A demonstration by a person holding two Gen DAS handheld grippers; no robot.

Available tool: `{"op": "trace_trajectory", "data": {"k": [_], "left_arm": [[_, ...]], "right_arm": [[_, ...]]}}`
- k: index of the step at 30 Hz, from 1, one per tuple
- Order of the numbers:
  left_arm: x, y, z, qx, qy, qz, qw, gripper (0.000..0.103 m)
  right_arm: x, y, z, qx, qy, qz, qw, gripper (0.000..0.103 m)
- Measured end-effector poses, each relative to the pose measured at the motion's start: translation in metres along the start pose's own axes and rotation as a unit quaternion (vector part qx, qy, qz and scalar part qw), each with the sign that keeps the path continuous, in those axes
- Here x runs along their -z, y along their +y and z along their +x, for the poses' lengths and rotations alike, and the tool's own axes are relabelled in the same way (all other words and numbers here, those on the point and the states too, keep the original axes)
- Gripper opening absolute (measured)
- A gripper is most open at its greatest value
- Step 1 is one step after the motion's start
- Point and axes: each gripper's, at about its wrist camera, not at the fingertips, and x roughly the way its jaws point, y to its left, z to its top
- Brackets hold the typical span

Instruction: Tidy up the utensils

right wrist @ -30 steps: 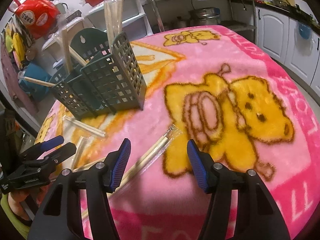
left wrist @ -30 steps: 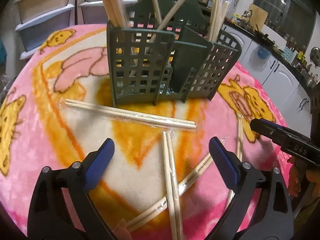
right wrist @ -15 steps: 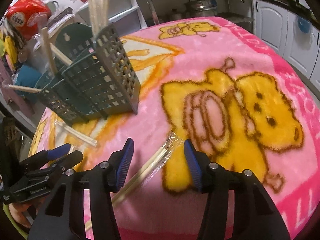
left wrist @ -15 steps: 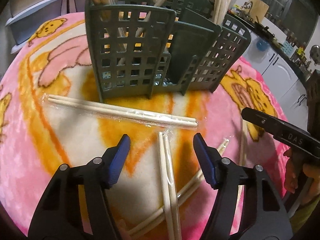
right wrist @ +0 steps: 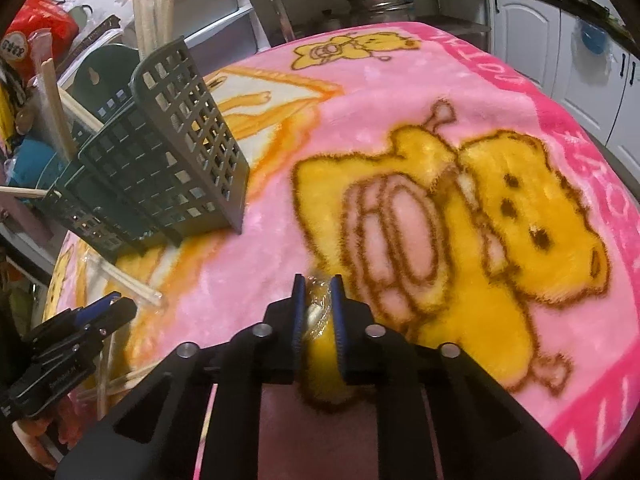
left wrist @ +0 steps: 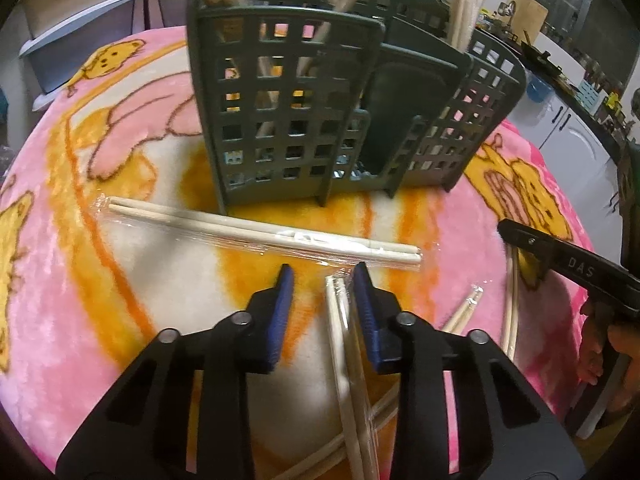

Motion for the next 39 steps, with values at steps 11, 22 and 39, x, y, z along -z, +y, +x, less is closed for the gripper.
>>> {"op": "trace_trajectory", "data": {"k": [11,22,39], "left_arm": [[-0.003,0.013,-0.014,0.032,-0.004,-0.034,0.9989,0.009],[-0.013,-0.007,-0.065,0.053,-0.072,-0.019,0.9958,0.007],[-0.027,-0.022,-0.119,0.067,-0.149,-0.01,0.9865,0.007]], "right_arm": [[-0.002,0.005,-0.037,-0.038,-0.047,0.002,0.998,0.008],[-0.001,0.026,-0.09,-0.049,-0.109,-0.03,0.992,0.008],[-0.002,0.058,-0.143,-0.068,-0.169,-0.079,0.98,0.007]]}}
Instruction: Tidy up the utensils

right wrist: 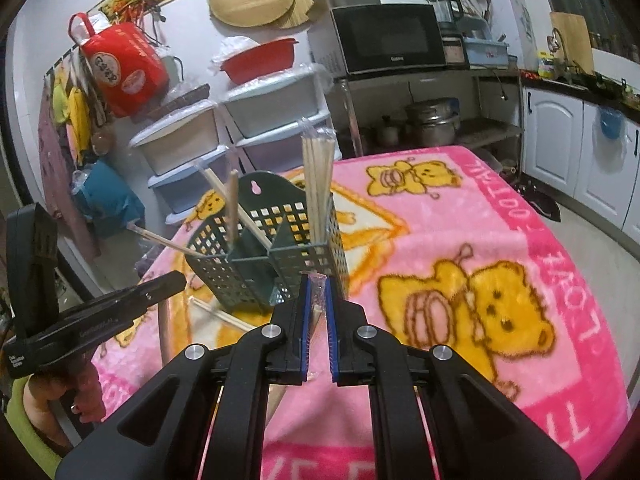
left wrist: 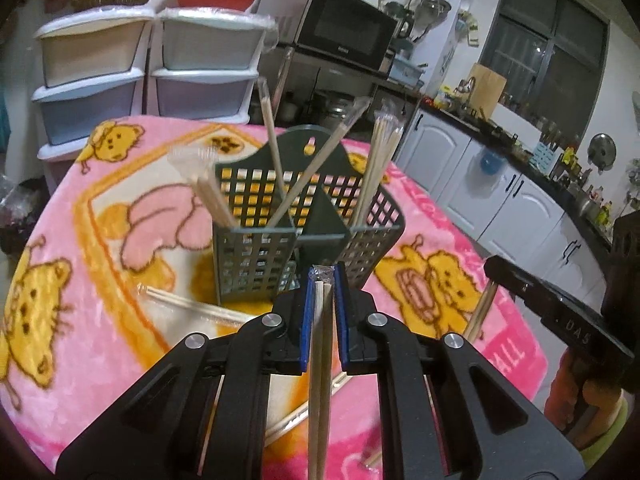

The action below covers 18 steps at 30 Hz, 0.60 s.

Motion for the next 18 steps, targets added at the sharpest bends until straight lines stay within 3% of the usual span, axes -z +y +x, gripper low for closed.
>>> {"op": "trace_trajectory", "data": {"k": [18], "left_arm": [[-0.03,-0.019,-0.016,0.026,-0.043,0.019,0.9986,0.003]], "right_arm": [[-0.022,0.009,-0.026,0.001,-0.045,-0.017,0.999,0.007]]}}
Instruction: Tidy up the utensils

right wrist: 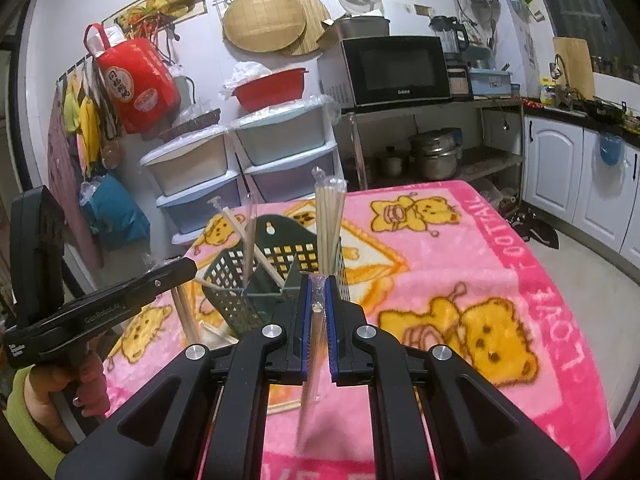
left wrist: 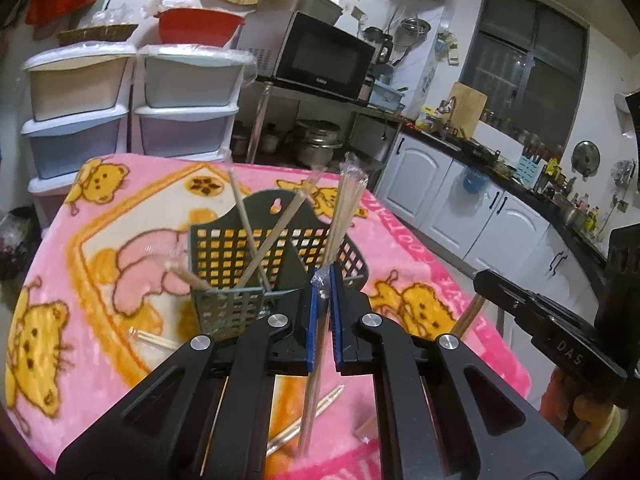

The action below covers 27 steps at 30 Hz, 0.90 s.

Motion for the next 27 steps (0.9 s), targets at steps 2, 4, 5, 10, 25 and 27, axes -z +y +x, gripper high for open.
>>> {"op": "trace_trajectory", "data": {"k": [2,4,5,10,25,27], "left_arm": [[-0.004,-0.002,-0.001,0.003,-0.006,0.002,1.0,0.003],[-0.01,-0.006,-0.002,0.007,-0.013,0.006,0.9999,0.003],[-0.012,-0.007,-0.003,0.008,-0.015,0.007,0.9998,0.003],[-0.024,-0.017,-0.006,0.014,-0.03,0.018,0.9993,0.003],[-0.065,-0.027,-0.018,0.016,-0.081,0.029,0.9962,0.003],[-0.07,-0.025,-0.019,0.012,-0.089,0.027,0.9956,0.003]], "right_arm": [[-0.003,0.0,-0.002,0.001,-0.006,-0.001,1.0,0.007],[-0.007,0.001,-0.004,0.002,-0.01,-0.002,1.0,0.007],[-0.008,0.001,-0.005,0.003,-0.014,-0.003,1.0,0.007],[-0.019,0.001,-0.009,0.004,-0.029,-0.007,1.0,0.007],[-0.049,0.006,-0.015,0.002,-0.071,-0.016,0.997,0.007],[-0.055,0.009,-0.016,0.001,-0.077,-0.021,0.997,0.007]]}}
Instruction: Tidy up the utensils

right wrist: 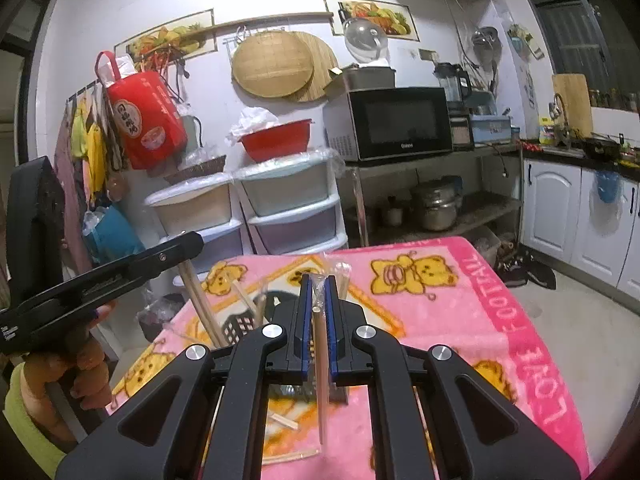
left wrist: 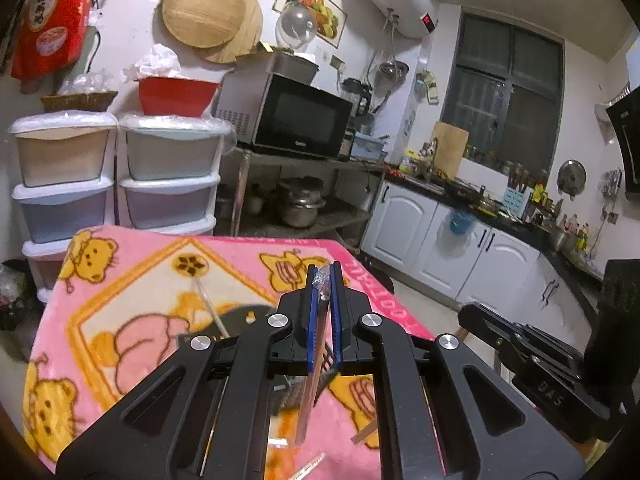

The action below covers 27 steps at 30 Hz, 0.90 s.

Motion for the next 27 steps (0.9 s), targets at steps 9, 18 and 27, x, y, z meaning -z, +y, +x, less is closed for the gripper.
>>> {"op": "trace_trajectory", "data": {"k": [9,18,27], "left_arm": [[-0.028,0.003,-0.001,-0.024,-0.036,0.001,0.9991,0.003],[-0.043,0.001,0.009,-0.046,-0.054,0.014,0.9974,0.003],[-0.044,0.005,0.024,-0.062,-0.062,0.016,0.996,0.003]], "right_arm": [[-0.027,0.012,0.008,-0.009,-0.028,-0.021,0.999,0.006],[-0.054,0.023,0.018,-0.013,-0.055,-0.034,0.998,0.007],[-0.071,0.03,0.035,-0.012,-0.076,-0.052,0.996,0.007]]}}
